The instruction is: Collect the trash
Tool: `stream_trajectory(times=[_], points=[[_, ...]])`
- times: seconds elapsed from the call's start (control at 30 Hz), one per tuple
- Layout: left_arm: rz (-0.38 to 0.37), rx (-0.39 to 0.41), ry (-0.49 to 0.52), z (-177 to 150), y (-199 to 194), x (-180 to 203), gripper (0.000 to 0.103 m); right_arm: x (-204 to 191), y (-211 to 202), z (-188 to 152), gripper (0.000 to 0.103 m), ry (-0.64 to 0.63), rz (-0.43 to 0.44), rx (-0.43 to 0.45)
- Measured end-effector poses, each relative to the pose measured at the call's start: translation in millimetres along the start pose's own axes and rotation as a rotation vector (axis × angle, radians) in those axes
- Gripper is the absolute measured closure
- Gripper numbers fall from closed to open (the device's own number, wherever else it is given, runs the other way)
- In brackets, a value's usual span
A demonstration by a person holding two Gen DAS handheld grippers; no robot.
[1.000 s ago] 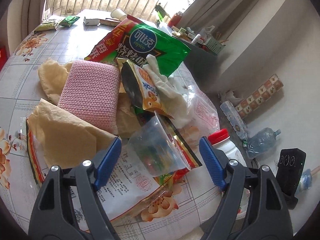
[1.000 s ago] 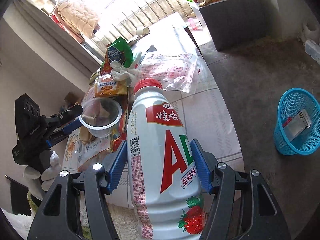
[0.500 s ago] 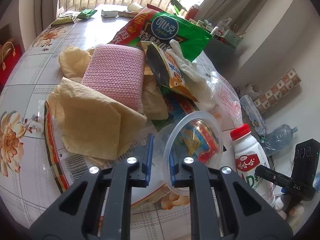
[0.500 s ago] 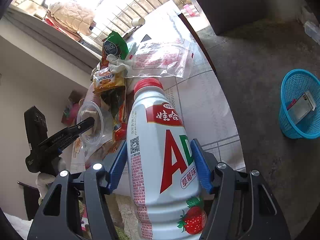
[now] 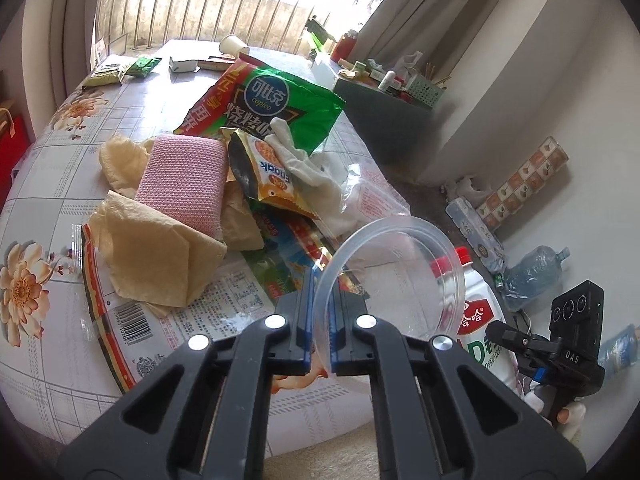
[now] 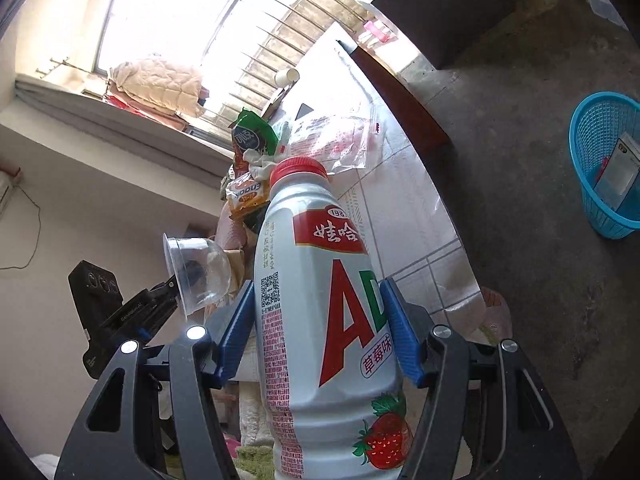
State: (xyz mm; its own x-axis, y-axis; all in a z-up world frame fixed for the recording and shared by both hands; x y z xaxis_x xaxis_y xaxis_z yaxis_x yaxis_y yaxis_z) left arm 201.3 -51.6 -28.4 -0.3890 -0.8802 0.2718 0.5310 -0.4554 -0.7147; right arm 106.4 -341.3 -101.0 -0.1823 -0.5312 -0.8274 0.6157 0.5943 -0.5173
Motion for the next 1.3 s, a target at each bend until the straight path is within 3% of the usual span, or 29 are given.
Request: stream_trajectory(times=[0.2,0.43,0.5,0.63,0.77,0.83,0.9,1.13,1.3], points=[[-0.119,-0.060,0.115,20,31,73,0.098,36,-67,18,0.042,0.086,-0.004,0.177],[-0.253,-0.226,0.262,38,123,189,0.098,135,-126,50,0.042,0.309,-0.075,0.331],[-0.260,-0.289,0.309,37,159,220,0.098,167,-129,63,0.042,0.376,-0.103,0.347],[-0.205,-0.399,0.411,28,238,266,0.098,225,-120,94,0.042,0.492,-0.129,0.322],[-0.194,-0.481,0.424,20,308,295,0.098,272,-93,133,0.042,0.574,-0.156,0.277],[-0.190,-0.478,0.426,23,334,304,0.088,294,-77,153,0.040,0.586,-0.178,0.242],[-0.188,-0.462,0.406,26,349,307,0.057,317,-61,170,0.038,0.585,-0.211,0.220],[-0.194,-0.442,0.375,19,349,284,0.056,379,-17,173,0.037,0.590,-0.349,0.144],[-0.199,-0.419,0.339,23,330,261,0.056,383,-14,157,0.038,0.581,-0.365,0.137]])
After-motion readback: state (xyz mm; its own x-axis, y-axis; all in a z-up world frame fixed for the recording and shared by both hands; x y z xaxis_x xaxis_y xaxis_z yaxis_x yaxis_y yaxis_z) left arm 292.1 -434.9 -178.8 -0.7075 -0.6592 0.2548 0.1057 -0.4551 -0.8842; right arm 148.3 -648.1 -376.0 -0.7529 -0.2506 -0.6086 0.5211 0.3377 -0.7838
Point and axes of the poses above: each gripper's, at about its wrist camera, not at the fingertips, and y roughly the way its jaws point, x to its right, z to its top, the point moved 7 cm from there along y, roughly the way its jaws point, and after that the axes turned 9 degrees about y, right-handed, at the moved point
